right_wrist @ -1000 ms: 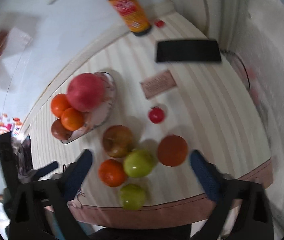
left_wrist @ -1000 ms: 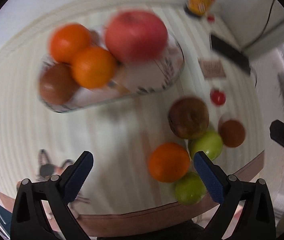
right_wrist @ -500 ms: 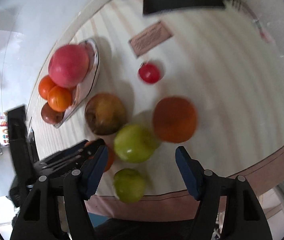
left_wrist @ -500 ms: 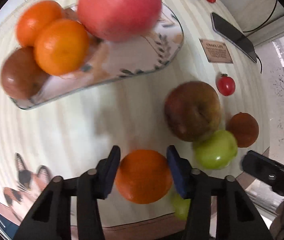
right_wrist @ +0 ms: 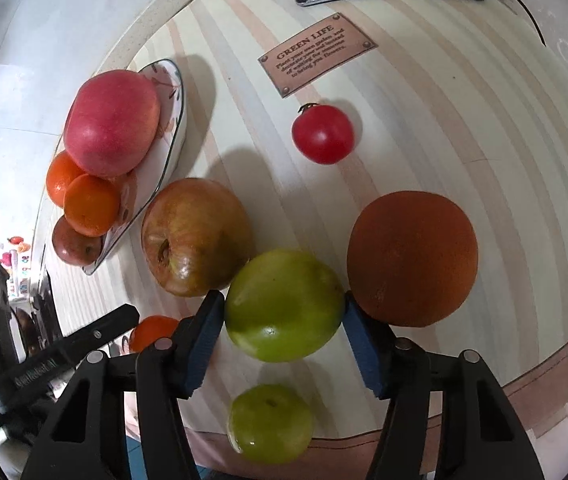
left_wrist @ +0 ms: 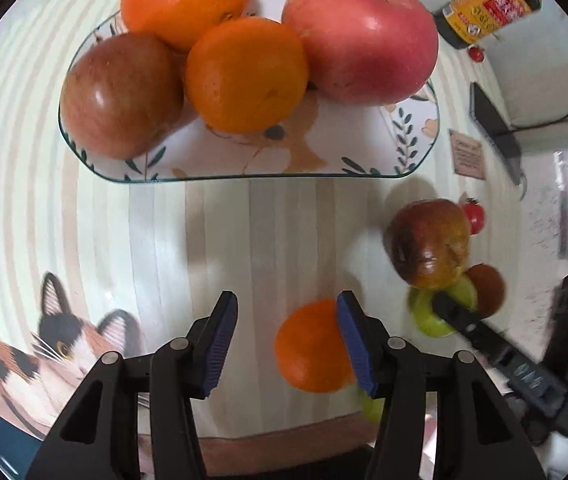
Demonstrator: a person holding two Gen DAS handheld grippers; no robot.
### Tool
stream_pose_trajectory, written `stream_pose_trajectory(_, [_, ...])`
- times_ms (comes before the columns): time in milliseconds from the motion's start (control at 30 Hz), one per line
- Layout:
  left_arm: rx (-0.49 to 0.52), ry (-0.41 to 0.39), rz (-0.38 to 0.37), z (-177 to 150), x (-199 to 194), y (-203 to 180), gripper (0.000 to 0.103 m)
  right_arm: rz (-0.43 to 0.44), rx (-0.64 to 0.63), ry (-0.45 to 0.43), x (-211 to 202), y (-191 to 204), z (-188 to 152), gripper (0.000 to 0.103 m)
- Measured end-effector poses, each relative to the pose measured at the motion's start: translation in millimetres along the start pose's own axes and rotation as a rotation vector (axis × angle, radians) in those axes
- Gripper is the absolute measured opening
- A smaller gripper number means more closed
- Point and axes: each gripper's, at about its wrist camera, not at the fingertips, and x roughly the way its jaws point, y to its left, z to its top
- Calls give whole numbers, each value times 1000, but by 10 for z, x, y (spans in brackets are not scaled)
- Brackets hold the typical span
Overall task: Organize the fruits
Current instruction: 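Carry the tangerine with the left tool while the right tool carries the green apple toward the plate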
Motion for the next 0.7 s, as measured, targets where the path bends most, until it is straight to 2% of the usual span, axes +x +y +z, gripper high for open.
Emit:
stream_pose_trajectory(133, [-15, -12, -41, -73, -184, 52, 50, 1, -46, 32, -21, 8, -146, 63])
stream_pose_trajectory(167, [-4, -7, -41, -81, -244, 102, 55, -1, -53, 37, -28, 3, -178, 63])
stream_pose_trajectory(200, [14, 8, -40, -85, -216, 68, 62, -7, -64, 45, -31, -1, -215, 63])
stream_pose_trajectory(233, [24, 18, -33, -64, -171, 35, 64, -13, -73, 46, -35, -15, -256, 63])
stream_pose_trajectory(367, [62, 81, -16, 34, 44, -121, 67, -21, -61, 46, -28, -96, -318, 63])
stream_pose_trajectory(400, [80, 83, 18, 38, 82, -157, 69, -19, -53, 50, -27, -126, -317, 63])
stream_pose_trajectory(467, [120, 76, 68, 65, 170, -280, 70, -10, -46, 54, -47, -174, -323, 63])
stream_pose_trajectory(533, [143, 84, 77, 66, 228, -302, 70, -14, -50, 54, -49, -172, -332, 63])
stream_pose_trajectory(567, [155, 88, 82, 62, 249, -318, 69, -16, -51, 51, -71, -187, -329, 63])
stream_pose_trajectory(600, [173, 86, 100, 49, 270, -334, 62, -20, -54, 49, -68, -176, -336, 63])
stream_pose_trajectory(700, [223, 75, 139, -27, 262, -348, 62, -30, -73, 45, -123, -201, -337, 63])
